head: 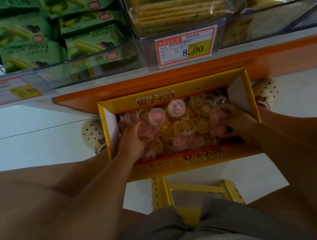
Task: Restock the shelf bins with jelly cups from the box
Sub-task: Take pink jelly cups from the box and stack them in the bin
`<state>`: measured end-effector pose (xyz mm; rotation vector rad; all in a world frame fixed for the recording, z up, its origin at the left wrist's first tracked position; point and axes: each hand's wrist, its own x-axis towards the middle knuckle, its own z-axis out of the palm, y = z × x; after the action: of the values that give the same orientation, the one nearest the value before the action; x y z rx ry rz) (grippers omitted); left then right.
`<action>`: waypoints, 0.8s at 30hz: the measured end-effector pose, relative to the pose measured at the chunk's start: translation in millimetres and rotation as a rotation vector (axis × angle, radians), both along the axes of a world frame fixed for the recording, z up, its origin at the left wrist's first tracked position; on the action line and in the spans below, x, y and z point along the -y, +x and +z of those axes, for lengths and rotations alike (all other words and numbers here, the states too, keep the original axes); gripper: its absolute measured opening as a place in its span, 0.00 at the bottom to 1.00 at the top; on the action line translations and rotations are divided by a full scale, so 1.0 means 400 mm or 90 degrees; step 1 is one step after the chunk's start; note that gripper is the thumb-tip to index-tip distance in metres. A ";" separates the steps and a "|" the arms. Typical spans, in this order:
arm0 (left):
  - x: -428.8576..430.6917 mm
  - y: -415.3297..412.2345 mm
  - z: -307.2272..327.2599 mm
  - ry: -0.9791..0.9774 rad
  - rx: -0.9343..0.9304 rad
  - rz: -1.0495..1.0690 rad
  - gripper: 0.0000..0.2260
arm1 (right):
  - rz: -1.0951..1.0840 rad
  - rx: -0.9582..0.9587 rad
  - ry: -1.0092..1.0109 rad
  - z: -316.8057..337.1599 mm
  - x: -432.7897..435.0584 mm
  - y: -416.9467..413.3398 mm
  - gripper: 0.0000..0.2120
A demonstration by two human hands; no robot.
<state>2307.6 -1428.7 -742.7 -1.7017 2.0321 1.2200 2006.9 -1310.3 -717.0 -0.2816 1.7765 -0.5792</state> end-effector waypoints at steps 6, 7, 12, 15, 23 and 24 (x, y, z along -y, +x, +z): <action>0.014 -0.041 -0.005 -0.040 0.079 -0.064 0.38 | 0.087 0.004 0.063 -0.038 -0.019 0.044 0.16; 0.014 -0.049 -0.004 -0.054 0.093 -0.070 0.38 | 0.101 -0.011 0.061 -0.045 -0.023 0.056 0.19; 0.010 -0.071 0.010 -0.080 0.100 -0.050 0.33 | 0.159 -0.026 0.046 -0.056 -0.017 0.081 0.28; 0.008 -0.077 0.013 -0.078 0.058 -0.077 0.27 | 0.129 -0.032 0.038 -0.055 -0.015 0.079 0.22; 0.007 -0.073 0.003 -0.064 0.016 -0.081 0.28 | 0.006 0.033 0.009 -0.047 -0.027 0.052 0.24; 0.010 -0.073 0.004 -0.051 0.011 -0.070 0.27 | -0.018 0.045 0.012 -0.047 -0.022 0.055 0.24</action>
<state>2278.4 -1432.7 -740.9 -1.6038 2.1598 1.0996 2028.9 -1301.4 -735.8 -0.2202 1.7189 -0.5852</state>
